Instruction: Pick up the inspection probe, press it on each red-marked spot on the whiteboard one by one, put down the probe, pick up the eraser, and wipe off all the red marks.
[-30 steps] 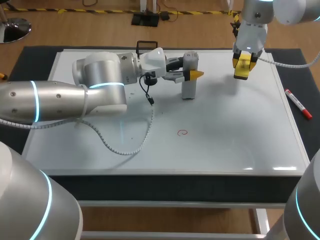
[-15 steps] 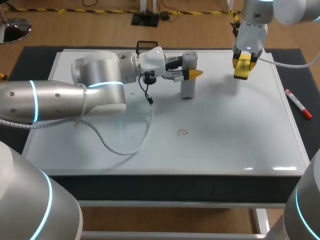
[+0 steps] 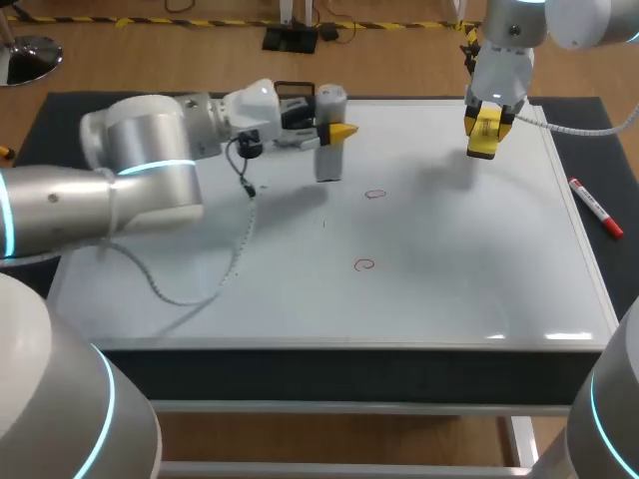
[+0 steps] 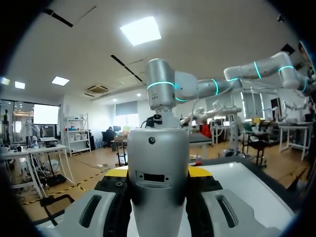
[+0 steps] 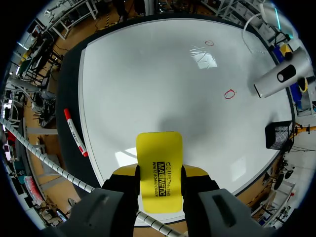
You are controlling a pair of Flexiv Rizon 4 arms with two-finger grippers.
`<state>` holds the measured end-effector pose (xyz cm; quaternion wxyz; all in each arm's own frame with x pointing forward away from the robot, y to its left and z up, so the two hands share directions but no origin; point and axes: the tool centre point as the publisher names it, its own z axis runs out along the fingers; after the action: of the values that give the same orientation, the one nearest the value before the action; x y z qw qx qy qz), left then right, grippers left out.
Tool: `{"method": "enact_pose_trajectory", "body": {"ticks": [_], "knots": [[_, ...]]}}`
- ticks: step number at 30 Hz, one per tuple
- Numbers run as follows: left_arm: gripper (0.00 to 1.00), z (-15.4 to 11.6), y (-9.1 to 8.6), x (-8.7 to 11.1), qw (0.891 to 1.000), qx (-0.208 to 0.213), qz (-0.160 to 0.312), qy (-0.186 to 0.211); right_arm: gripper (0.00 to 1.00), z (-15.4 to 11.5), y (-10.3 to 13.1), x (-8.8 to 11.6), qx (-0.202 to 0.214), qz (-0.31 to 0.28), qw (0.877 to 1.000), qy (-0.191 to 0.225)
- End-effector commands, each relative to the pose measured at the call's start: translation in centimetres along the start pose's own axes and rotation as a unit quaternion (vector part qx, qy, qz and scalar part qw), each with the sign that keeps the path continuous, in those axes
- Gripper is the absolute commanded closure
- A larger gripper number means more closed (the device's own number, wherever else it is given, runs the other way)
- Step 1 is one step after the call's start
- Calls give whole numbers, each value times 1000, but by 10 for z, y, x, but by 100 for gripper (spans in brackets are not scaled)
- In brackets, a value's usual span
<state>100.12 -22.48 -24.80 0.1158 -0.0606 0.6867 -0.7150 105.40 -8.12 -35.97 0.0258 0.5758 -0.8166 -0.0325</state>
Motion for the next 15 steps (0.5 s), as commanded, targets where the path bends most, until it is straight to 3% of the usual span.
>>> {"method": "enact_pose_trajectory", "body": {"ticks": [1,7,15], "knots": [[100,-78,-28,18,999,-4,9,-48,100,-1,-1,0,0,-1,1000,2],[100,-135,-37,24,997,-11,16,-80,100,-1,-1,0,0,-1,1000,2],[100,-189,-38,36,994,-12,9,-107,100,-1,-1,0,0,-1,1000,2]]}}
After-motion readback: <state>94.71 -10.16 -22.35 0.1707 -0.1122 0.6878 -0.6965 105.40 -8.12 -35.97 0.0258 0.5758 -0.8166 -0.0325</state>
